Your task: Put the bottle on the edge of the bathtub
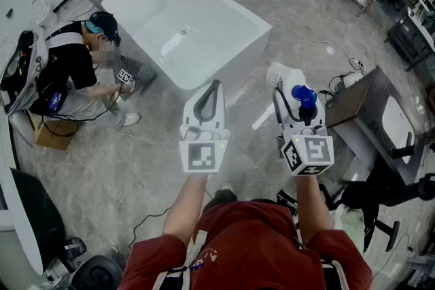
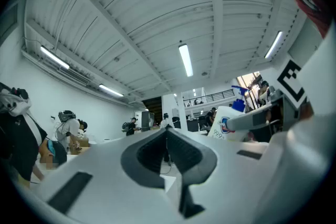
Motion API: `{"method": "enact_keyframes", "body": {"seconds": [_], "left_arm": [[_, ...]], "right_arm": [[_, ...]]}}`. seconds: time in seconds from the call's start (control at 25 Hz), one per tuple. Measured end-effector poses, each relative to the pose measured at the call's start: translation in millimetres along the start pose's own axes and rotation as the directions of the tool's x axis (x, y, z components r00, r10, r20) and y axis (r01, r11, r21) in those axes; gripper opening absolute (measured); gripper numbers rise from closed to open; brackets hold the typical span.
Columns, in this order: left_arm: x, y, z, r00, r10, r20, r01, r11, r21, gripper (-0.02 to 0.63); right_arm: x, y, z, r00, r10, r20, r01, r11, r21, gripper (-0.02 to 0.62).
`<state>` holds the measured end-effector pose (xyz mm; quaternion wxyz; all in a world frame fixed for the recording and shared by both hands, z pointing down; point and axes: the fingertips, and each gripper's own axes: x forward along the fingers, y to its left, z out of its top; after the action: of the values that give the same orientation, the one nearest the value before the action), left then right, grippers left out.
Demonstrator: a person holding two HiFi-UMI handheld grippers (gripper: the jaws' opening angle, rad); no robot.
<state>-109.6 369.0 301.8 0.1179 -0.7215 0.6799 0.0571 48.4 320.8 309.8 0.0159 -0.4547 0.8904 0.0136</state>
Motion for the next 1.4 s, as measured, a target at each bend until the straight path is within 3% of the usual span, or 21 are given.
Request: {"method": "enact_keyframes", "body": {"seconds": [0.32,0.56,0.76,1.04,1.4], "left_arm": [[-94.1,-96.6,40.7,0.998,-0.050,-0.024,0.050,0.998,-0.032,0.017],[-172.8,-164.1,52.2,0.996,-0.070,-0.051,0.071,0.997,0.010,0.017],[-209.5,-211.4,63.7,0.993,-0.108,-0.055,0.109,0.994,0.020,0.017],[-218.8,-232.8,74.3,0.989,-0.143,-0.037,0.145,0.989,0.029,0.017],[-152.7,-206.2,56.0,0.982,-0.189,-0.026,0.189,0.982,0.017,0.017]], "right_arm": [[-150.0,-2.3,14.4,0.997,-0.074,0.015,0.074,0.997,0.004,0.279],[-257.8,3.9,4.0,0.994,-0.104,0.026,0.104,0.995,0.010,0.279],[-315.2,3.2,4.5,0.993,-0.113,0.037,0.113,0.994,0.010,0.279],[-333.1,1.2,1.4,0.992,-0.123,0.040,0.122,0.992,0.023,0.279],[-260.2,-10.7,-12.5,0.990,-0.138,-0.013,0.138,0.990,0.002,0.278]]}}
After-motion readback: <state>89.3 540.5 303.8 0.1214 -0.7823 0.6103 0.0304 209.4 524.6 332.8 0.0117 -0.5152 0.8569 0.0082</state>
